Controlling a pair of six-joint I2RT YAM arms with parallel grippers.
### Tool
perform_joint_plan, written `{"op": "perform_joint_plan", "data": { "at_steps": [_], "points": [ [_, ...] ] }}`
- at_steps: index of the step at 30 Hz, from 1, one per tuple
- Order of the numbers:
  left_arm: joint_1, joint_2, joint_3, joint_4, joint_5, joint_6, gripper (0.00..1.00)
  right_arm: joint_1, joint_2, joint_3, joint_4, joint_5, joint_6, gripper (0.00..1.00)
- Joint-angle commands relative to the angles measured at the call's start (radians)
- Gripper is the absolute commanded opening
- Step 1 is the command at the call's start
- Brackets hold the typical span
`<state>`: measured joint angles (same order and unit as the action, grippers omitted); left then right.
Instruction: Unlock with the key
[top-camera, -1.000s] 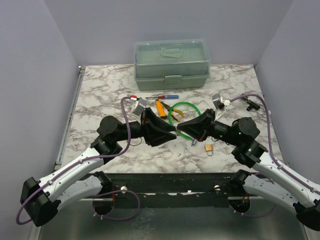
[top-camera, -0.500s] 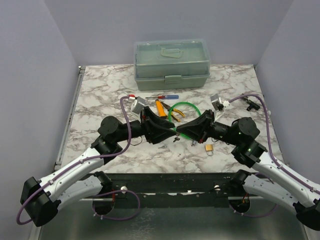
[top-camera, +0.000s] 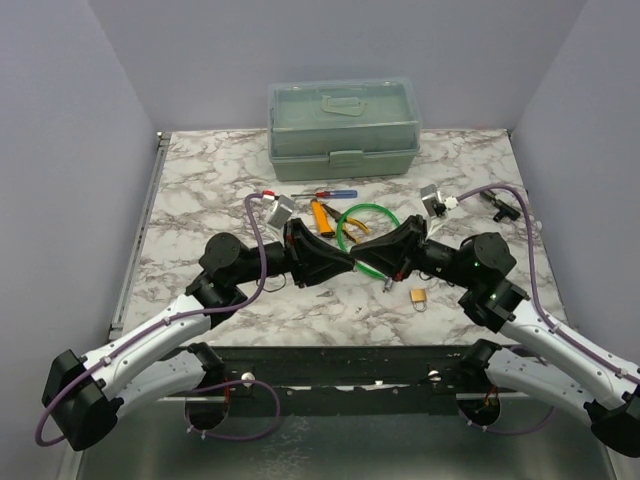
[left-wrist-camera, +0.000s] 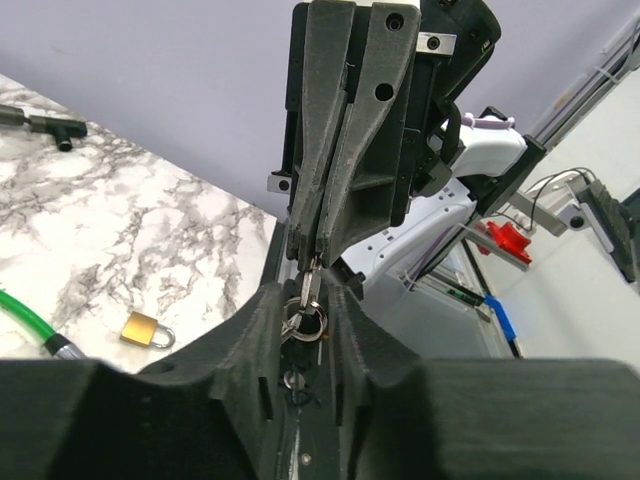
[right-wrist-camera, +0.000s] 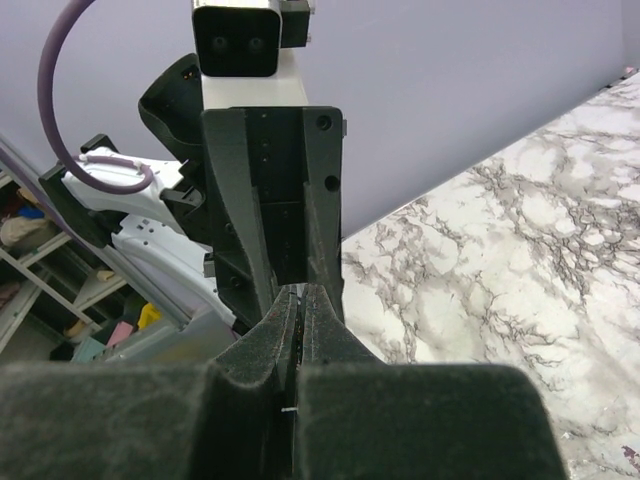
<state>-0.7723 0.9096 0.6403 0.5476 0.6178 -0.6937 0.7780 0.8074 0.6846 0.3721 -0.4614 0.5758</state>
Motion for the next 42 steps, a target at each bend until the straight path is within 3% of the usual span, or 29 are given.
{"op": "perform_joint_plan", "data": {
  "at_steps": [1,4,8,16,23,28,37,42],
  "points": [
    [0.004,0.015,-0.022,0.067,0.037,-0.029,0.26,0.005,0.008,0.008,0.064,0.021,0.01,0.0],
    [0.003,0.016,-0.03,0.081,0.03,-0.037,0.21,0.006,0.013,0.011,0.064,0.018,0.009,0.0],
    [0.004,0.013,-0.034,0.086,0.02,-0.037,0.21,0.006,0.017,0.007,0.064,0.016,0.009,0.0],
    [0.004,0.007,-0.04,0.086,0.001,-0.044,0.41,0.005,0.02,0.002,0.059,0.017,-0.001,0.0],
    [0.004,0.005,-0.036,0.086,-0.02,-0.058,0.42,0.006,0.028,0.005,0.04,0.018,-0.014,0.01],
    [0.004,0.006,-0.035,0.062,-0.058,-0.049,0.51,0.005,0.029,0.006,0.03,0.012,-0.014,0.01],
    [0.004,0.008,-0.011,-0.033,-0.146,-0.015,0.52,0.006,0.014,0.008,-0.032,0.055,-0.029,0.01],
    [0.004,0.018,0.0,-0.05,-0.135,-0.012,0.45,0.006,0.018,-0.001,-0.045,0.092,-0.028,0.01]
  ]
}}
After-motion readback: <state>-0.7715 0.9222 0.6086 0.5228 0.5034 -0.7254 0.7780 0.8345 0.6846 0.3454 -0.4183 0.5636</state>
